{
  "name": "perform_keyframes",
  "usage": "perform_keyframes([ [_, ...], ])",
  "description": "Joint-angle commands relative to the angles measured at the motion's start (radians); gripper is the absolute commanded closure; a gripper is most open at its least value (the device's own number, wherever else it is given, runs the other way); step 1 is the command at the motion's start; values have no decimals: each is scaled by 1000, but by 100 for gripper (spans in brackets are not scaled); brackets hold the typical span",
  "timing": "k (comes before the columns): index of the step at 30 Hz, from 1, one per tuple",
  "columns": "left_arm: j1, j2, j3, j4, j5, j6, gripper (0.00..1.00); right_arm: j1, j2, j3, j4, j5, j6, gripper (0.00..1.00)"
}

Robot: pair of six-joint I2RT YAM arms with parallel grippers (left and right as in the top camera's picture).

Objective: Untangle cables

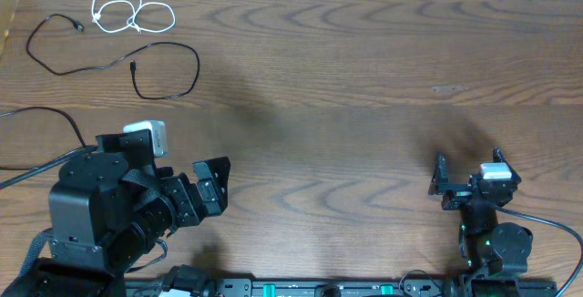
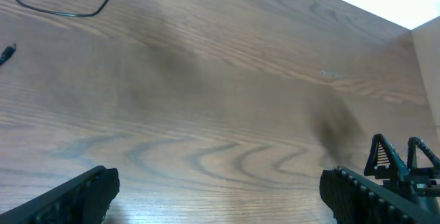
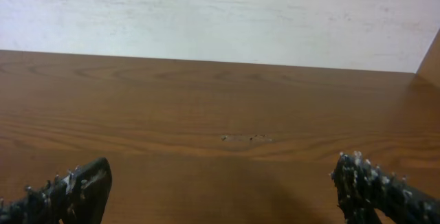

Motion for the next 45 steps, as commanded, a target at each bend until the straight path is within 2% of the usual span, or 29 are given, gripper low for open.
perform_keyframes([
  [1,-2,2,9,0,-14,13,1,5,-7,-1,-5,3,17,1],
  [24,-2,2,9,-4,-18,17,1,5,-6,-1,-5,3,17,1],
  [30,-2,2,9,-63,-13,16,1,5,-6,-1,-5,3,17,1],
  [40,0,-3,-24,-63,-41,17,2,5,-6,-1,-5,3,17,1],
  [45,5,-29,-77,-59,-51,94,2,5,-6,-1,-5,3,17,1],
])
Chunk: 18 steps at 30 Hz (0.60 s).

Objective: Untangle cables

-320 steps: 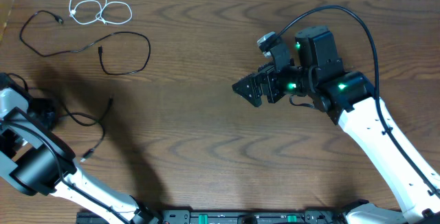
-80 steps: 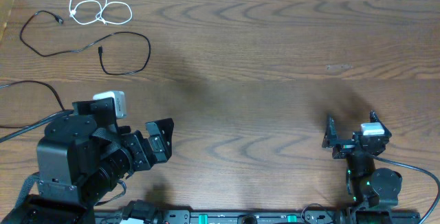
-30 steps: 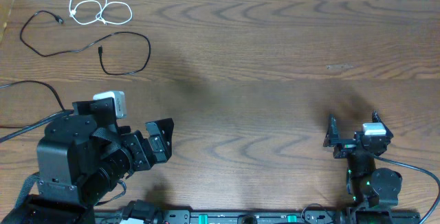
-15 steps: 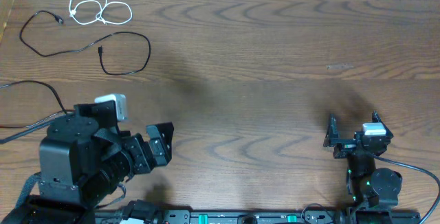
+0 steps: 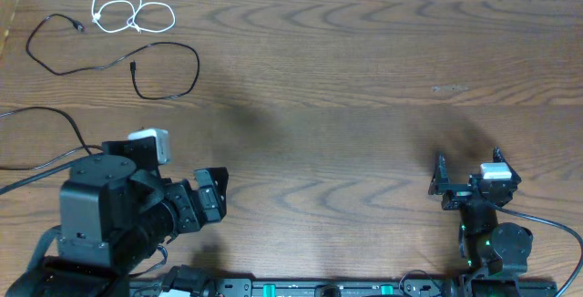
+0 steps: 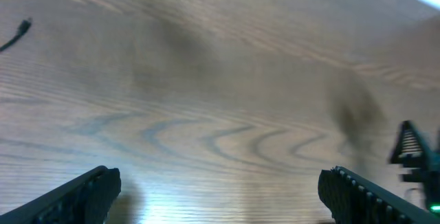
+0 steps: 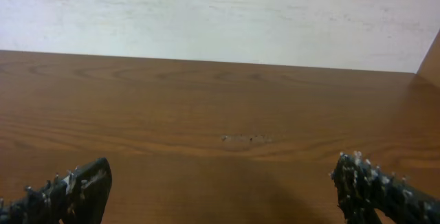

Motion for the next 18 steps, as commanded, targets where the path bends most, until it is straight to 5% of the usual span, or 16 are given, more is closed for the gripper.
perform_keyframes([
  [1,4,-26,-48,11,-25,94,2,5,-6,-1,-5,3,17,1],
  [14,5,-216,-344,333,0,311,2,5,-6,-1,-5,3,17,1],
  [18,5,-288,-440,433,66,460,2,5,-6,-1,-5,3,17,1],
])
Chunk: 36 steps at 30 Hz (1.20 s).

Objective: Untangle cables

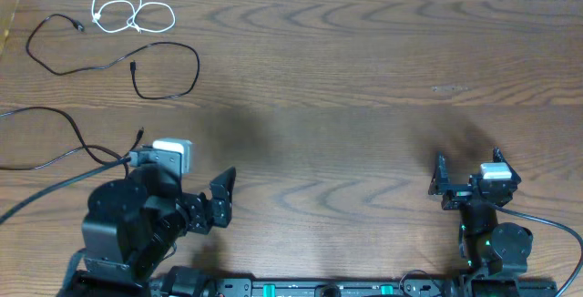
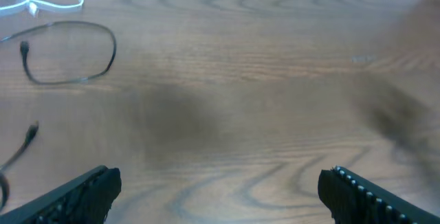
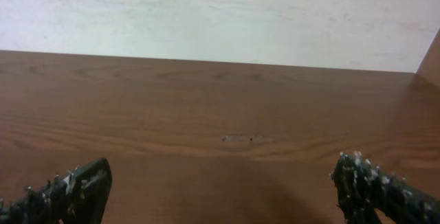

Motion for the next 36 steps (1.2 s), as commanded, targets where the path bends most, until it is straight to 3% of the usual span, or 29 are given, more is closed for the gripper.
perform_keyframes([
  [1,4,-71,-81,71,84,199,2,5,-6,-1,-5,3,16,1],
  [18,63,-305,-377,307,95,227,2,5,-6,-1,-5,3,16,1],
  [32,156,-463,-607,496,84,52,2,5,-6,-1,-5,3,16,1],
  [36,170,-501,-658,523,8,-54,2,5,-6,-1,-5,3,16,1],
])
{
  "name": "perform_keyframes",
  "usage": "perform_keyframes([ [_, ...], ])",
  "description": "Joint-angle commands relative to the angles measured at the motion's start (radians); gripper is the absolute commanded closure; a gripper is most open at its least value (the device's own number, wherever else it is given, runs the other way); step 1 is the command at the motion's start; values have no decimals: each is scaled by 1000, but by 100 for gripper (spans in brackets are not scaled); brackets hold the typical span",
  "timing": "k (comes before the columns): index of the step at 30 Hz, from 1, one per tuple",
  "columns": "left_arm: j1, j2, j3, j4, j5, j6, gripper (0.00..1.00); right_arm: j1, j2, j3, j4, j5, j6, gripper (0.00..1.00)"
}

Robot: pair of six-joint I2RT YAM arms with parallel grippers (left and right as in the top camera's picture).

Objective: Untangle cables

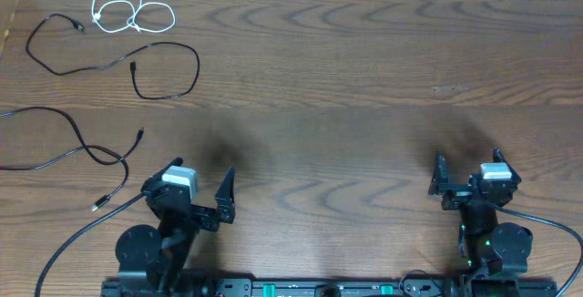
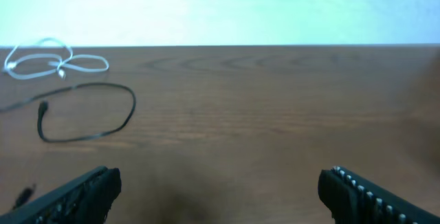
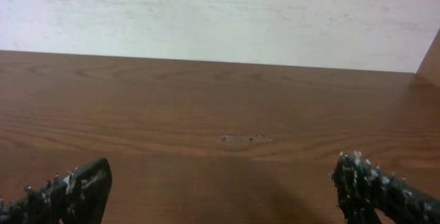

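Three cables lie at the far left of the table. A coiled white cable [image 1: 123, 11] [image 2: 56, 63] is at the back, with a black cable [image 1: 173, 86] [image 2: 103, 129] looping just in front of it. A second black cable [image 1: 77, 148] runs in from the left edge, and one of its plugs [image 2: 25, 194] shows in the left wrist view. My left gripper [image 1: 189, 199] [image 2: 220, 200] is open and empty near the front edge, well short of the cables. My right gripper [image 1: 467, 177] [image 3: 220, 196] is open and empty at the front right.
The wooden table [image 1: 364, 78] has a small scuff mark [image 3: 246, 139] ahead of the right gripper. A pale wall [image 3: 220, 11] stands behind the table's far edge. The left arm's own lead [image 1: 82, 242] trails along the front left.
The left arm has dropped back to the front edge, and its camera now looks level across the table at the cables. The left black cable shows in full. The right arm is unchanged.
The left arm stood raised over the front left, gripper open, covering part of the left black cable. It was then lower and further back at each moment, and is now folded at the front edge. The cables and right arm kept still.
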Motion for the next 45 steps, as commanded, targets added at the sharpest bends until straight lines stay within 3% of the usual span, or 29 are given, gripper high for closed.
perform_keyframes([
  [1,11,-40,-45,30,-60,-99,2,5,-6,-1,-5,3,16,1],
  [39,32,-108,-391,568,-112,-103,2,5,-6,-1,-5,3,16,1],
  [45,32,-108,-397,533,-113,-111,2,5,-6,-1,-5,3,16,1],
])
